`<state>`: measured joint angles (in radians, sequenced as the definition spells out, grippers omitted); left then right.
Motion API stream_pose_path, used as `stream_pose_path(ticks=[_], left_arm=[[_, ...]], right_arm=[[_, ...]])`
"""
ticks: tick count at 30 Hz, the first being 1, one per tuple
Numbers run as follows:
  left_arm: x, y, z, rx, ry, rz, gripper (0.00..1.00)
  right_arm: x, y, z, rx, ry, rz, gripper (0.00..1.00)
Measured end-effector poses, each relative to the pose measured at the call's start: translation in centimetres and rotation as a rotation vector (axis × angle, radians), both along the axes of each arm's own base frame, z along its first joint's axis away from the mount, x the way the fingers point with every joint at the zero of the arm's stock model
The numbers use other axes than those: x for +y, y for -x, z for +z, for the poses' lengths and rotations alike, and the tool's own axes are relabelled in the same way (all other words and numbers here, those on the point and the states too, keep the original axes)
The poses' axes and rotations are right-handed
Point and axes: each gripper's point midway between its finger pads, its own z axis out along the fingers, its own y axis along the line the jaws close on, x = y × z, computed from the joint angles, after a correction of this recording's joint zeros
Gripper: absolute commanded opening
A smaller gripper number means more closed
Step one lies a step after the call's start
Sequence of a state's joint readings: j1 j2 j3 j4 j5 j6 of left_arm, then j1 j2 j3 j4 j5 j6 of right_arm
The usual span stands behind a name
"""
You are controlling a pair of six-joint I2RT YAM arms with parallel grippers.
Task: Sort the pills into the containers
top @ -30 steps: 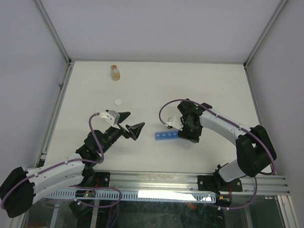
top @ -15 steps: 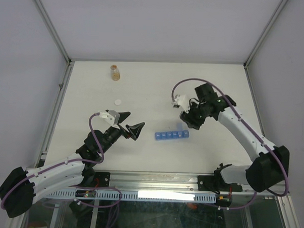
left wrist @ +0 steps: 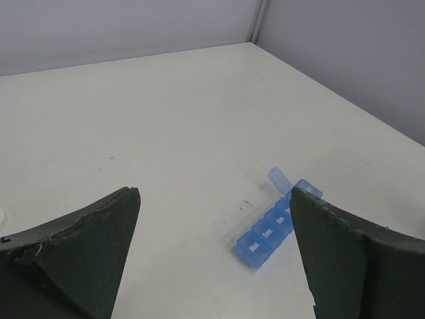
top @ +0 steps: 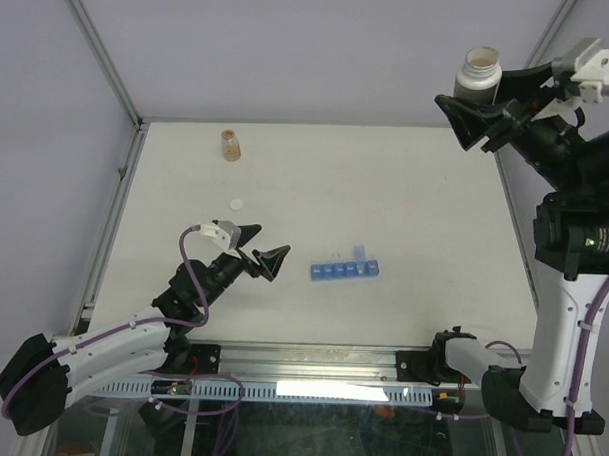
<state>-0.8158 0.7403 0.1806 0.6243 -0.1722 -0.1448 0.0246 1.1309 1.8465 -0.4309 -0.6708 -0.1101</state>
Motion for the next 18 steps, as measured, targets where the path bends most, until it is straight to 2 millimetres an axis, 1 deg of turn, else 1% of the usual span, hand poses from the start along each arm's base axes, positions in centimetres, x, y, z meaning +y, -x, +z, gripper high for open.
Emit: stream_pose_path(ticks=[2,4,5,6,9,10,13,18], left_arm=[[0.0,0.0,-0.4,0.009,-0.009,0.000,0.99],[-0.1,-0.1,-0.7,0.018,-0.019,0.000,0.99],[-0.1,-0.1,-0.9,0.023,-0.024,0.000,0.99],[-0.1,-0.1,-1.0,0.026,-0.027,0.000,0.99],[-0.2,-0.2,-1.2,0.030,-0.032,0.000,0.99],[-0.2,-0.2,-1.2,0.031,-0.032,0.000,0.99],[-0.2,-0.1,-1.2,0.030,-0.032,-0.002,0.99],[-0.3,0.1,-0.7,0.017,-0.022,-0.018,0.99]], right_arm=[[1.8,2.8,2.0,-0.025,-0.070,0.144,0.00],[3.4,5.0,2.6,-0.036,-0.113,0.296,0.00],[3.9,5.4,2.3,-0.019,-0.122,0.342,0.00],[4.4,5.6,1.5,0.009,-0.122,0.389,0.00],[4.9,4.6,-0.9,0.083,-0.091,0.438,0.00],[4.9,4.1,-1.9,0.105,-0.079,0.445,0.00],[5.1,2.7,-6.8,0.196,-0.010,0.484,0.00],[4.3,0.4,-16.9,0.357,0.141,0.464,0.00]])
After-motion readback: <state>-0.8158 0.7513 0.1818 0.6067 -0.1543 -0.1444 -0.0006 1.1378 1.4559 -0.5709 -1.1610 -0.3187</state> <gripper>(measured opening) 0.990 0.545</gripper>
